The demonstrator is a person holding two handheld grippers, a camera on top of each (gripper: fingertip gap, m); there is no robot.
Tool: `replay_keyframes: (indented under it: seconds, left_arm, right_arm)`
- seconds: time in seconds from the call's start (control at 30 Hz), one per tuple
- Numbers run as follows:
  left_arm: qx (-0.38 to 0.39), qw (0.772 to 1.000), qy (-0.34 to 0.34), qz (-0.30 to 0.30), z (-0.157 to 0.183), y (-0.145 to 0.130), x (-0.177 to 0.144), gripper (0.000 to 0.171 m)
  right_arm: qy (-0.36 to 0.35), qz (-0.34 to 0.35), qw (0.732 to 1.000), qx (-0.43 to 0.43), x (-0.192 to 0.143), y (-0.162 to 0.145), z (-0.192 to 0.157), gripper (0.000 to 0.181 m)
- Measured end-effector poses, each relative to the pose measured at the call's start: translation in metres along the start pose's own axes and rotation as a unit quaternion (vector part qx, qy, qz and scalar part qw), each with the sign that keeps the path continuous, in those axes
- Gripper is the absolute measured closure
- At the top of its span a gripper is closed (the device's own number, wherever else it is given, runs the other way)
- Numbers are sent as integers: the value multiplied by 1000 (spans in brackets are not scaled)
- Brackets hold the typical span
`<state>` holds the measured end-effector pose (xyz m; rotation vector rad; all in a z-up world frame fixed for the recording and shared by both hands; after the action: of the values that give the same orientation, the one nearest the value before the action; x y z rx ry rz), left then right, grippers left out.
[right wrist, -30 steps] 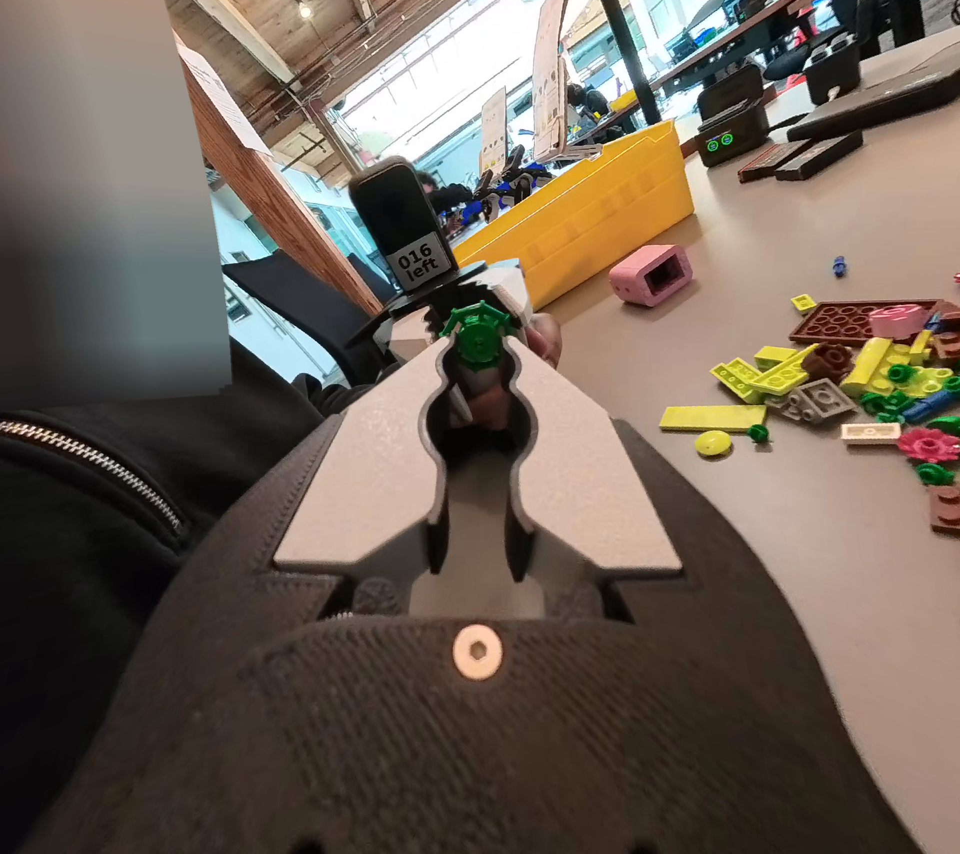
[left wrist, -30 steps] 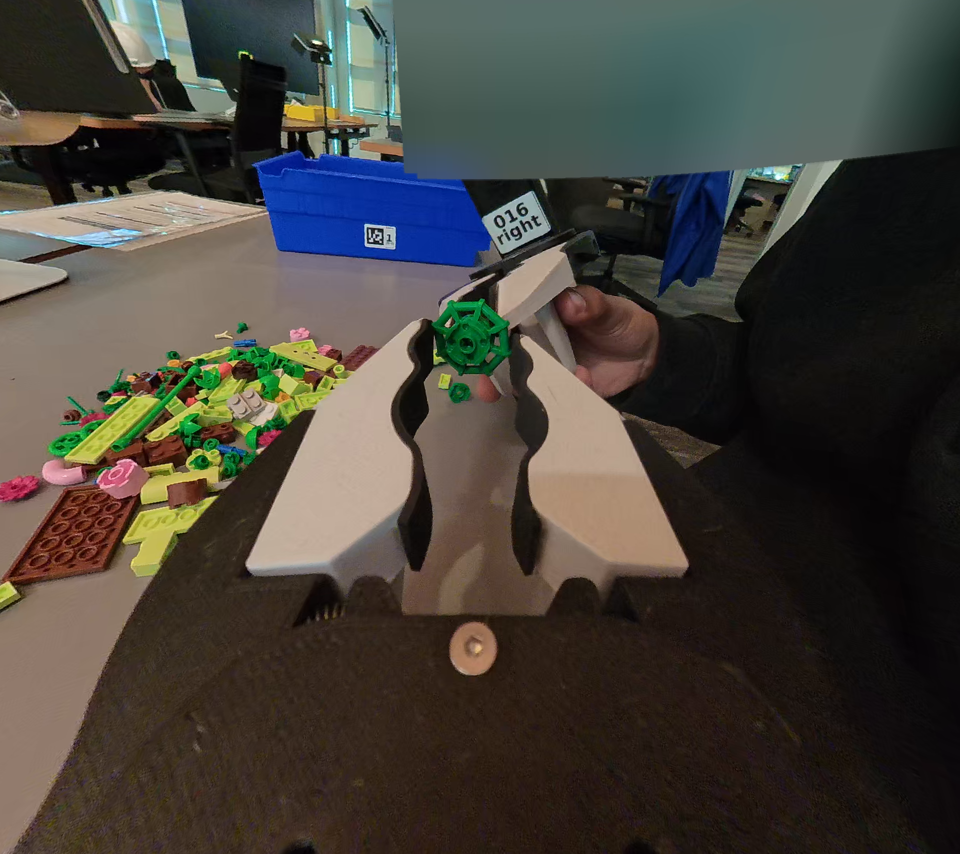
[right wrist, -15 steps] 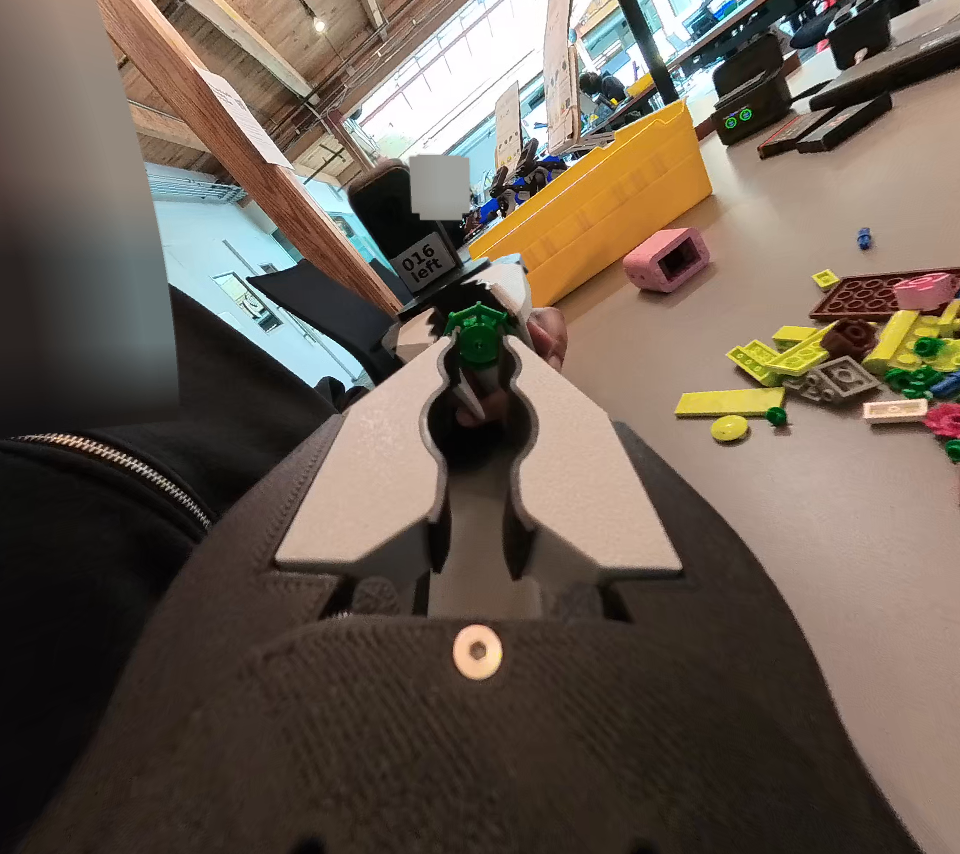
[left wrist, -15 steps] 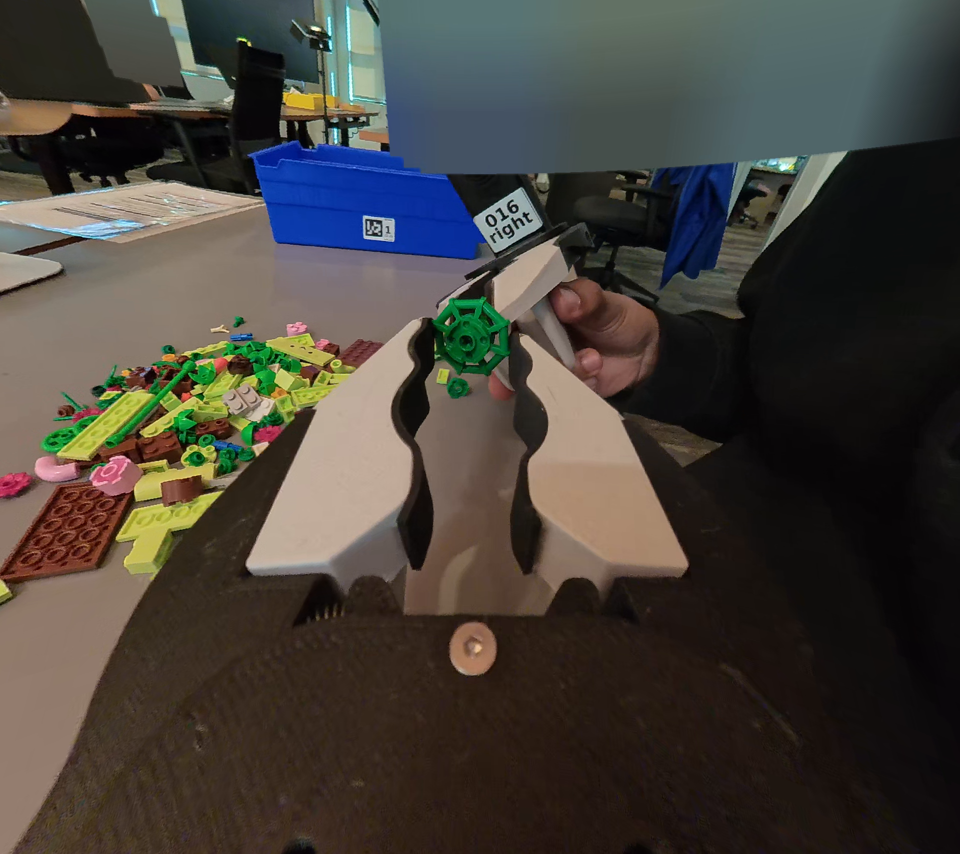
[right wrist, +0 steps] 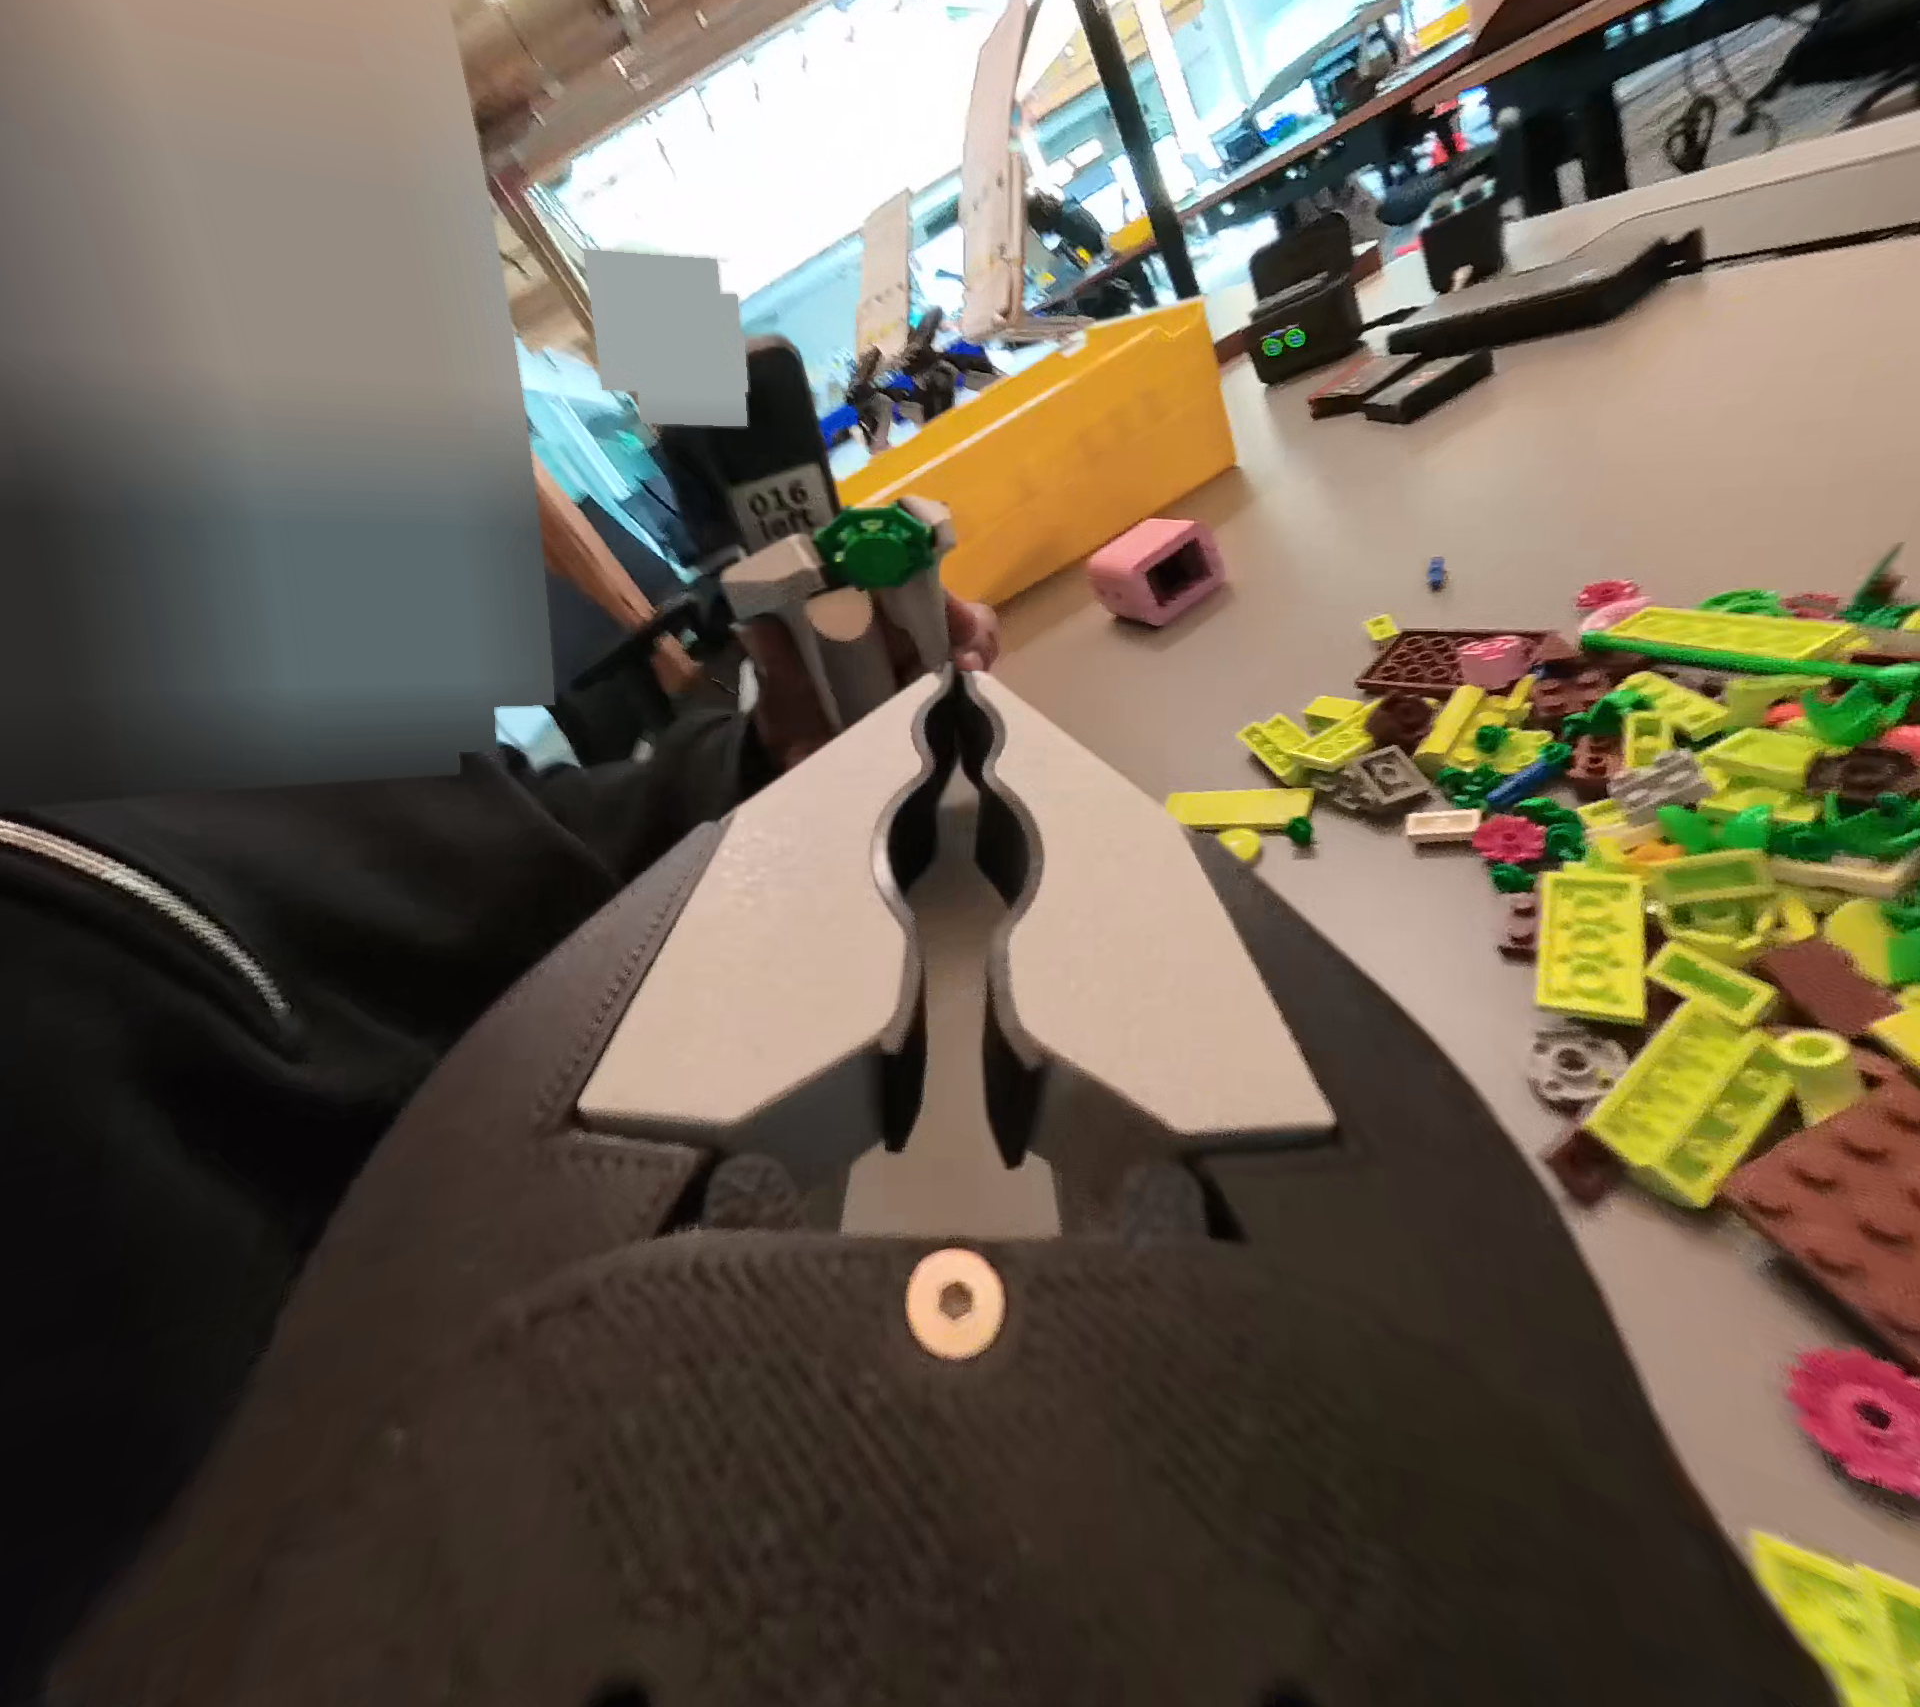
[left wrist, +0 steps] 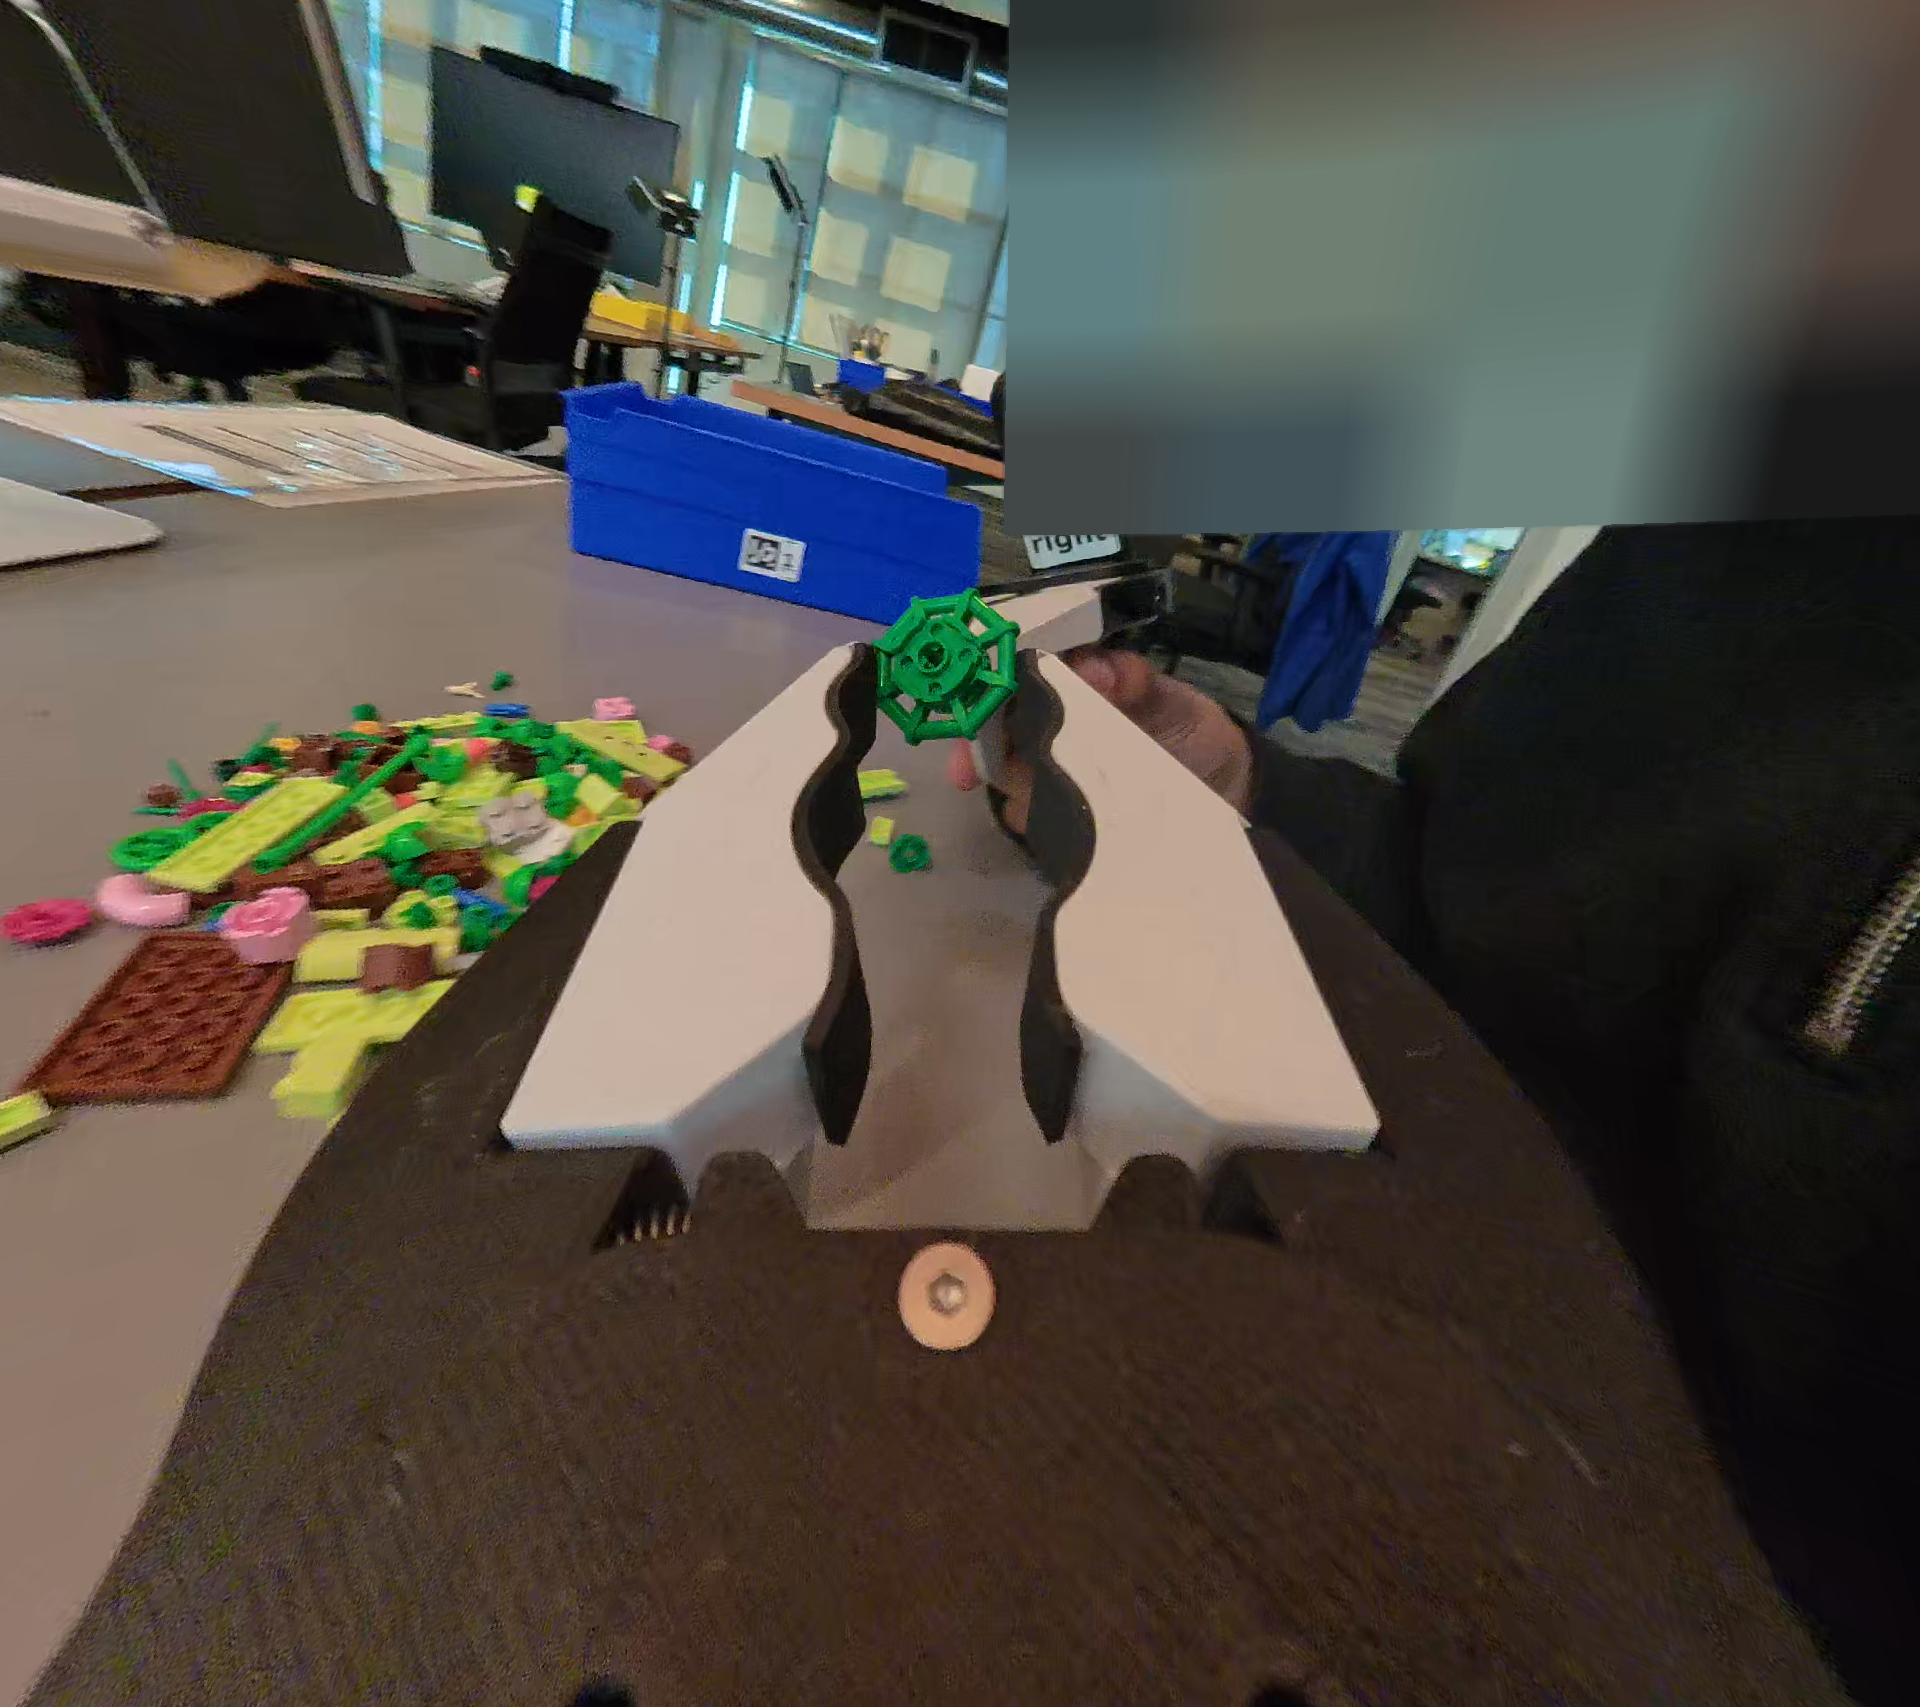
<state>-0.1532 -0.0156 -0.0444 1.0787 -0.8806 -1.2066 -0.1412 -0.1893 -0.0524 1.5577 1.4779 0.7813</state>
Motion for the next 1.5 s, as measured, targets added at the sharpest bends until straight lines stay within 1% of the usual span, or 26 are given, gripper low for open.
replay_keyframes:
  seconds: [0.07,0.13,0.27,0.33,0.4,0.43,0.5,0.53,0.57,0.63,0.7,0.73,0.77,0.87,0.97,1.0,1.03,1.07,1.13,1.2,1.23,1.27,1.3,1.33,1.4,1.5]
  left_arm:
    - [-30,999,-32,14,0,2,3,146]
    - [-61,997,-44,17,-5,1,2,146]
    - [-143,984,-100,24,-9,-5,4,147]
    - [-165,979,-117,12,-9,-8,9,147]
    - [-184,972,-150,-1,-6,-10,15,147]
    - [-193,968,-160,-7,-4,-12,18,147]
    - [-200,965,-167,-23,-3,-16,22,147]
    - [-198,966,-166,-28,-2,-17,23,147]
    - [-196,966,-164,-35,-2,-19,24,148]
    - [-190,968,-156,-43,-2,-19,24,148]
    - [-176,975,-130,-40,-4,-18,22,148]
    - [-164,979,-115,-40,-6,-17,20,144]
    - [-153,982,-101,-43,-7,-17,18,144]
    - [-140,985,-91,-50,-5,-18,17,154]
    - [-130,988,-68,-53,-8,-18,17,167]
    - [-128,989,-59,-53,-8,-18,17,169]
    - [-131,988,-56,-52,-9,-18,17,167]
    - [-142,987,-58,-51,-11,-18,17,164]
    - [-184,979,-78,-48,-15,-21,16,152]
    - [-245,958,-138,-46,-15,-24,19,130]
    - [-266,949,-165,-42,-13,-23,20,122]
    - [-275,944,-176,-41,-13,-24,21,115]
    - [-272,945,-176,-47,-12,-24,23,114]
    - [-261,948,-172,-55,-10,-25,24,121]
    - [-234,955,-168,-69,-4,-26,26,140]
    - [-213,963,-144,-79,-5,-26,25,143]
  right_arm:
    - [-38,-4,998,-56,8,-1,-4,181]
    - [-65,-6,992,-109,14,-3,-9,181]
    - [-120,29,971,-207,20,1,-22,142]
    - [-137,28,957,-253,23,2,-30,135]
    - [-156,30,942,-296,26,2,-37,134]
    - [-162,25,935,-314,29,1,-39,134]
    - [-172,1,927,-334,34,-3,-39,145]
    - [-171,-11,926,-337,36,-6,-39,148]
    - [-171,-17,926,-337,37,-7,-37,156]
    - [-160,-22,931,-328,35,-9,-35,157]
    - [-154,-39,942,-295,33,-9,-30,158]
    - [-152,-43,948,-277,31,-9,-28,167]
    - [-148,-42,952,-264,28,-8,-26,173]
    - [-142,-59,955,-253,25,-8,-22,173]
    - [-170,-87,939,-286,27,-11,-21,173]
    - [-180,-87,931,-305,27,-12,-22,173]
    - [-192,-83,921,-329,27,-12,-24,173]
    - [-208,-80,907,-357,27,-12,-26,173]
    - [-241,-72,870,-424,28,-14,-31,173]
    - [-267,-68,838,-470,31,-16,-34,173]
    - [-269,-73,832,-479,34,-18,-35,173]
    - [-266,-76,831,-482,36,-19,-36,174]
    - [-259,-71,834,-483,38,-20,-38,173]
    - [-249,-61,838,-482,39,-20,-40,174]
    - [-234,-50,847,-474,39,-20,-42,174]
    - [-231,-63,844,-480,37,-21,-40,174]
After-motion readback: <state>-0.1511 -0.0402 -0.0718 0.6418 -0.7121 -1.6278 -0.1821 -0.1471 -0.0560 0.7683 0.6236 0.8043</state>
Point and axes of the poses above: each gripper's, where its closed fingertips meet, x out along the fingers, y out of its top, z = x × y across the jaws, the point moved 7 cm from there along -x, back along the fingers, and after that the axes turned 11 degrees about -z, right-handed, at the moved point
